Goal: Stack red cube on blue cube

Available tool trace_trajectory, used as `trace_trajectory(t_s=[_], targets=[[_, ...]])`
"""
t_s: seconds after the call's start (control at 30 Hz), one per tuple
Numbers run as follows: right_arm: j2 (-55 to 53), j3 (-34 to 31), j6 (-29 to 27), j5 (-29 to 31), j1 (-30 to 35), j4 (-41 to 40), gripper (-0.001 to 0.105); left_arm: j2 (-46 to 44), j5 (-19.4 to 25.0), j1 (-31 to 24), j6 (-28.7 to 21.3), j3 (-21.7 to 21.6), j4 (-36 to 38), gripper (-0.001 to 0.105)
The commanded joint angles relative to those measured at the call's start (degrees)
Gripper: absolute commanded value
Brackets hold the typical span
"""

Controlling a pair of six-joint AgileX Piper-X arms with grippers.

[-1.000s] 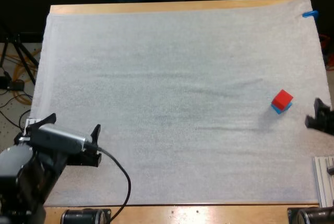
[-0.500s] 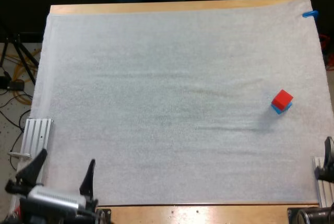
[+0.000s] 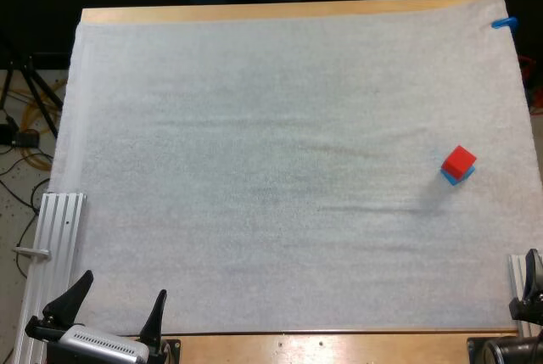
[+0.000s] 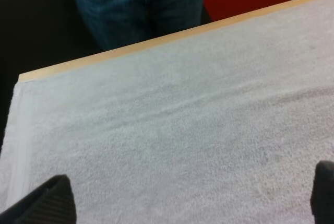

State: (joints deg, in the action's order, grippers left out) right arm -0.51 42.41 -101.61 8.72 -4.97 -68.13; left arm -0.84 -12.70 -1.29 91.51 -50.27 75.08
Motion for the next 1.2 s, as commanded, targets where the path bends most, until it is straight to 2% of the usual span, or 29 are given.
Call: trace_trajectory(t_s=[0.0,0.2,0.3,0.43,0.57,0.87,1.17], targets=[[-2.57,0.07,-0.8,0.04,0.19,0.16,0.072,-7.98,-0.34,-0.06,0.85,-0.11,0.27,0.087],[-2.57,-1.5,-3.61,0.04,0.19,5.33,0.072,-7.98,0.58,-0.06,0.85,1.17,-3.69,0.087],[-2.57,-4.06,-3.95,-0.24,0.19,10.14,0.072,-7.98,0.57,-0.06,0.85,4.16,-7.54,0.087],[-2.42,-7.88,-3.95,-4.05,0.19,13.41,0.072,-7.98,0.46,-0.06,1.07,9.55,-13.11,0.087],[-2.42,-10.6,-3.65,-4.64,0.19,13.48,0.072,-7.87,0.33,-0.06,1.2,13.94,-15.53,0.087],[-2.3,-13.29,-3.69,-4.64,0.19,12.62,0.072,-7.87,0.05,-0.06,1.2,20.05,-15.37,0.087],[-2.3,-13.38,-3.63,-4.64,0.19,11.43,0.072,-7.87,0.05,-0.06,1.2,20.71,-16.73,0.087]])
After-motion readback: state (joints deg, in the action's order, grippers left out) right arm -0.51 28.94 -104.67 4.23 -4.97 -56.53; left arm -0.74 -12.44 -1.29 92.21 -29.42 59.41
